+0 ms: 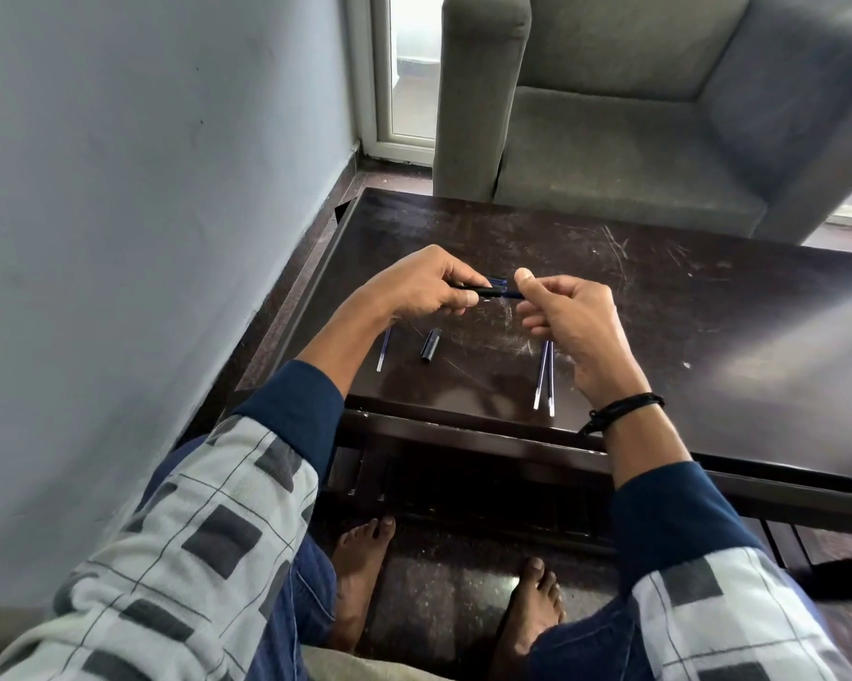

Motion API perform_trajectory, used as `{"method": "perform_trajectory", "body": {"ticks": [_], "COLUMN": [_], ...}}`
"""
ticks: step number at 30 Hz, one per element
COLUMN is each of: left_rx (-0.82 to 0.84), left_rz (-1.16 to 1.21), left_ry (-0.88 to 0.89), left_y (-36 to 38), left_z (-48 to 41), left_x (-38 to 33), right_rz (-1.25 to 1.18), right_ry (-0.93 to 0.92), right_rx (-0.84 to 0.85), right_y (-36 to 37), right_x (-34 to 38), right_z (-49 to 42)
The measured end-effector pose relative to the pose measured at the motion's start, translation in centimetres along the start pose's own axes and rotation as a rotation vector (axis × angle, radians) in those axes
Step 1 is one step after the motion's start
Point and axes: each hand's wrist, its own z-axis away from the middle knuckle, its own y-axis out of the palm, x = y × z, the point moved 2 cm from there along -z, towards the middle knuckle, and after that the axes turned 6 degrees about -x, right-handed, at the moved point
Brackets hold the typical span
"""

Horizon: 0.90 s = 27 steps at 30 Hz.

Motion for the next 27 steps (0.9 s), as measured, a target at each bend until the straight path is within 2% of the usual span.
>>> {"method": "perform_trajectory", "body": {"ticks": [3,9,14,20,23,27], "left_rx": [-0.022,-0.010,-0.011,0.001,-0.005,-0.028], "left_rz": [-0.008,-0.024,-0.030,-0.047,-0.048,-0.038], "left_ry": [0.002,0.014,0.012,0.031,0.026,0.020], "left_y": [-0.06,-0.02,-0.04,0.30,0.16,0.04], "left_z": [-0.09,-0.12,-0.12,-0.12,-0.21,-0.46], "left_x": [0.18,-0.02,0.06,-0.07,0.12,0.44], "right_rz": [-0.010,0.118,-0.019,0.142,0.066,0.025], "right_ry": [-0.043,-0.016,-0.067,-0.010,0.013,-0.049], "right_rx": [0.017,-0.038,0.027,-0.048,-0.020,0.047], "right_y": [0.08,0.30,0.25,0.35,0.04,-0.11], "right_x": [-0.09,-0.39,0.03,-0.39,0.11,0.41], "right_z": [-0.10,-0.07,-0.04,-0.10,0.12,0.16]}}
